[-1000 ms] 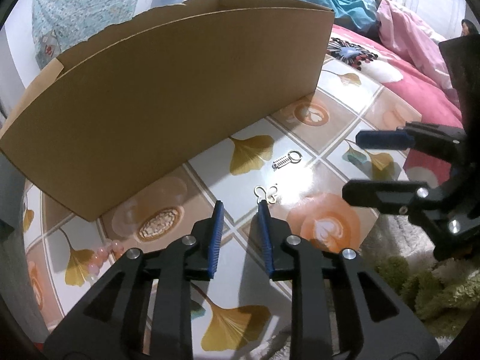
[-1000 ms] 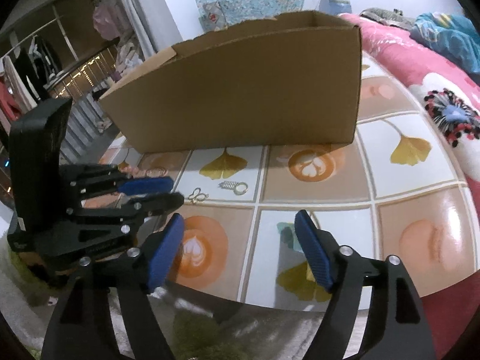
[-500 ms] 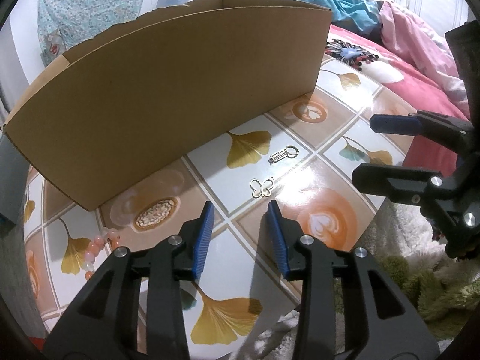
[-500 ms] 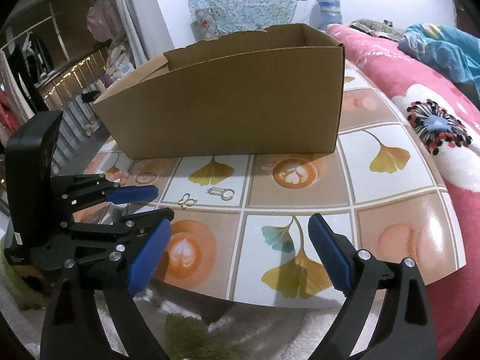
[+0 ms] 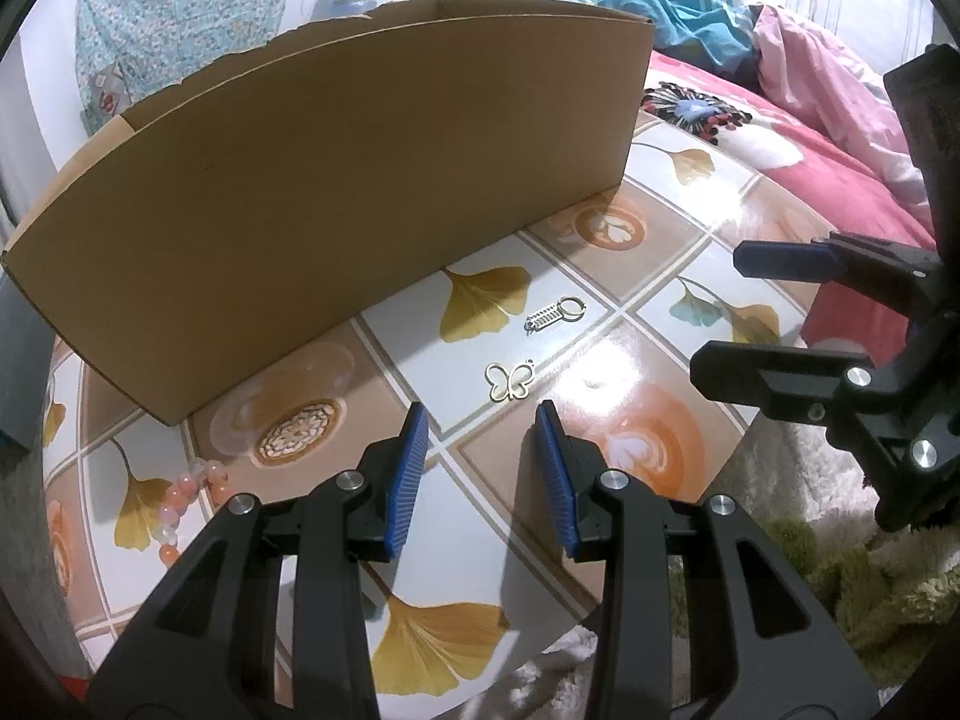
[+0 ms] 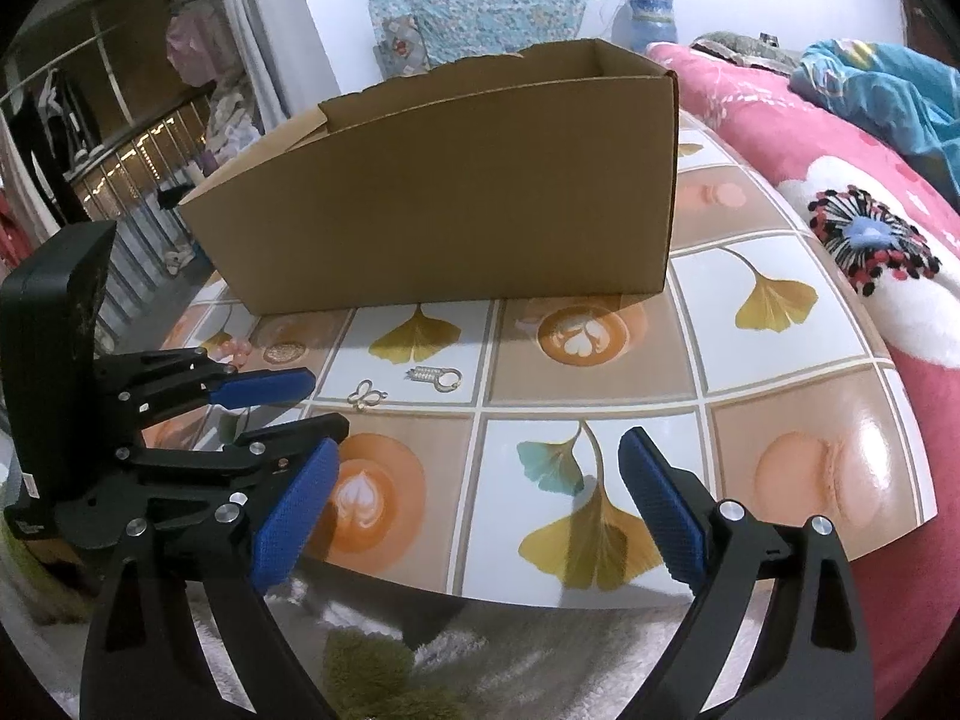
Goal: Organize jewelry
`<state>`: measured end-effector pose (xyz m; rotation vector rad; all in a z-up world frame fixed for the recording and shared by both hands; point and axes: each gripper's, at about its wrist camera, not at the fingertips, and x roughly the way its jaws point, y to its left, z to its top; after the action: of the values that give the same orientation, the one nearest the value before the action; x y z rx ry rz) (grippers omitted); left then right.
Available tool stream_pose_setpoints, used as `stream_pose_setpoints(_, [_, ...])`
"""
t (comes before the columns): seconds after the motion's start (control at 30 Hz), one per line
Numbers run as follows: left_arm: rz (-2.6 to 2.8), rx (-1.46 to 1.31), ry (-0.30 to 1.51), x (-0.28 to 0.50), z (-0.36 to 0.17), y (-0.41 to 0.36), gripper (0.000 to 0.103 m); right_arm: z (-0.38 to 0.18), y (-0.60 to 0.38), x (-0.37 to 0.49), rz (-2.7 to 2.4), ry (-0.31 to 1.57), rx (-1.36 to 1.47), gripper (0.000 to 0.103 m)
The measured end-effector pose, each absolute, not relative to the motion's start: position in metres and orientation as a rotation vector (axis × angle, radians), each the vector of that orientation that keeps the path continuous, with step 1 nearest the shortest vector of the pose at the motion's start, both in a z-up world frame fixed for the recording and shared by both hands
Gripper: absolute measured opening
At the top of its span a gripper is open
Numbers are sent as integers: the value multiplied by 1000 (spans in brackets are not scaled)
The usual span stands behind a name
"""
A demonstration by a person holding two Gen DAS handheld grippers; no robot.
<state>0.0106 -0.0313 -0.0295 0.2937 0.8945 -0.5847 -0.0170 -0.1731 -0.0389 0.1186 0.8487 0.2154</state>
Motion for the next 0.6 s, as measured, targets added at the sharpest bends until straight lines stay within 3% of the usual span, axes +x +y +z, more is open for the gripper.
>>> stream_pose_setpoints(0.6, [-581, 291, 893, 12, -29, -31, 37, -52, -185, -11, 215, 879, 191, 92])
